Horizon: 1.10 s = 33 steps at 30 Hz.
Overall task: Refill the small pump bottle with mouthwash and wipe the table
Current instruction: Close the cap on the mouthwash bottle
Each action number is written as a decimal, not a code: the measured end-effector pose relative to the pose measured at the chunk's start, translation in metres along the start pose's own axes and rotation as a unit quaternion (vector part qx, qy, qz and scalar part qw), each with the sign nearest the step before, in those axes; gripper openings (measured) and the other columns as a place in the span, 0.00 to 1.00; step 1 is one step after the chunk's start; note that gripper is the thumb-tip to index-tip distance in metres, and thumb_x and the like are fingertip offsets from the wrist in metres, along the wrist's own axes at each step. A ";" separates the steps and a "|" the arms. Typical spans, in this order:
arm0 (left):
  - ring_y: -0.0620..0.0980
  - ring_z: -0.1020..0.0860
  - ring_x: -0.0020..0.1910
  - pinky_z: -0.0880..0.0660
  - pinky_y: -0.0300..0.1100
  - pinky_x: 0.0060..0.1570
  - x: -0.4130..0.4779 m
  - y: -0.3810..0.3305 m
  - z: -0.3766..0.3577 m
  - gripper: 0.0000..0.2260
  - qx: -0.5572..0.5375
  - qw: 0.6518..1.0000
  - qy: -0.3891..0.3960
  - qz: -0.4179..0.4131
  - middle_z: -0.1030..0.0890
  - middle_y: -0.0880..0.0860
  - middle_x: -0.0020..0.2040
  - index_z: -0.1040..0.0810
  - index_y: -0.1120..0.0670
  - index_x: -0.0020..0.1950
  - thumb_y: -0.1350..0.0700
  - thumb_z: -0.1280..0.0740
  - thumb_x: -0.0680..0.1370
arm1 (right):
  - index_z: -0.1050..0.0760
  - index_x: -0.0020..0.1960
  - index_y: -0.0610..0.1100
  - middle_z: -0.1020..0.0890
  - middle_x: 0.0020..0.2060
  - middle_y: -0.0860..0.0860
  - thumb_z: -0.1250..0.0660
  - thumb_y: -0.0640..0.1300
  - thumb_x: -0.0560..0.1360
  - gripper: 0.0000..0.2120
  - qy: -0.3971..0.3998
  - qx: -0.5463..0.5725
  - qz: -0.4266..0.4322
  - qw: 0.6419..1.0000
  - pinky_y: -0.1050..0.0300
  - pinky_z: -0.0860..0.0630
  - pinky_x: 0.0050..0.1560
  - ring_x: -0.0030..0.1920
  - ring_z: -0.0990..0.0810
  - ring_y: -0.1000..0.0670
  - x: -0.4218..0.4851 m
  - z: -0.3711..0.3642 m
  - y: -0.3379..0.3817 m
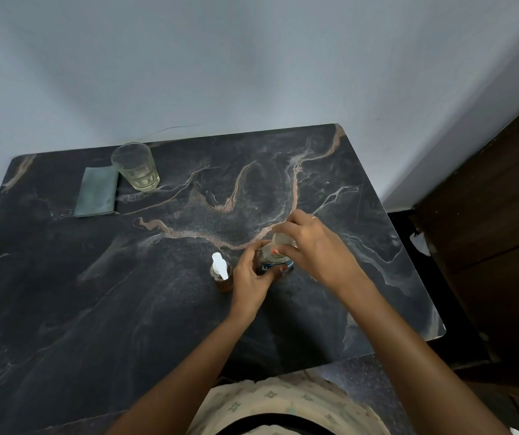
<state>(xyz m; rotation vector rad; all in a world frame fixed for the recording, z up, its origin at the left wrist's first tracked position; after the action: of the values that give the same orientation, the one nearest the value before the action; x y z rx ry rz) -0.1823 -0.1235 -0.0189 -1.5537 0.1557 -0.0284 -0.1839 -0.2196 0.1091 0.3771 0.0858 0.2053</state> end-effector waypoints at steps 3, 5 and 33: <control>0.46 0.22 0.55 0.26 0.43 0.57 0.000 -0.001 0.000 0.25 -0.004 1.000 0.002 -0.004 0.20 0.50 0.54 0.27 0.34 0.52 0.60 0.25 0.66 | 0.30 0.64 0.44 0.27 0.57 0.47 0.35 0.45 0.75 0.18 0.000 0.007 0.003 1.000 0.53 0.26 0.53 0.58 0.28 0.47 0.000 0.000 -0.002; 0.45 0.22 0.55 0.26 0.41 0.56 0.000 -0.001 0.000 0.25 -0.002 1.000 0.000 -0.007 0.20 0.49 0.53 0.27 0.33 0.51 0.61 0.25 0.66 | 0.31 0.66 0.44 0.28 0.61 0.47 0.35 0.40 0.75 0.20 0.015 0.032 0.033 0.999 0.54 0.27 0.57 0.61 0.29 0.47 -0.002 0.001 0.000; 0.37 0.22 0.47 0.27 0.29 0.48 -0.002 -0.009 0.001 0.22 0.033 0.999 -0.001 -0.011 0.20 0.46 0.48 0.28 0.42 0.51 0.65 0.27 0.67 | 0.23 0.55 0.39 0.19 0.52 0.44 0.32 0.30 0.68 0.16 -0.161 0.113 -0.027 0.980 0.60 0.32 0.49 0.51 0.26 0.43 -0.012 -0.015 -0.006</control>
<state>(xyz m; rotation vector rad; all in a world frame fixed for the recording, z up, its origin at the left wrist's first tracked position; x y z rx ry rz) -0.1837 -0.1229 -0.0100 -1.4898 0.1335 -0.0489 -0.1958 -0.2223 0.0937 0.6301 -0.2013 0.0784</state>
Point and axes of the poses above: each hand's wrist, its own x-axis towards the middle knuckle, its own z-axis out of the back of the hand, y = z × x, the point moved 7 cm from there along x, towards the middle knuckle
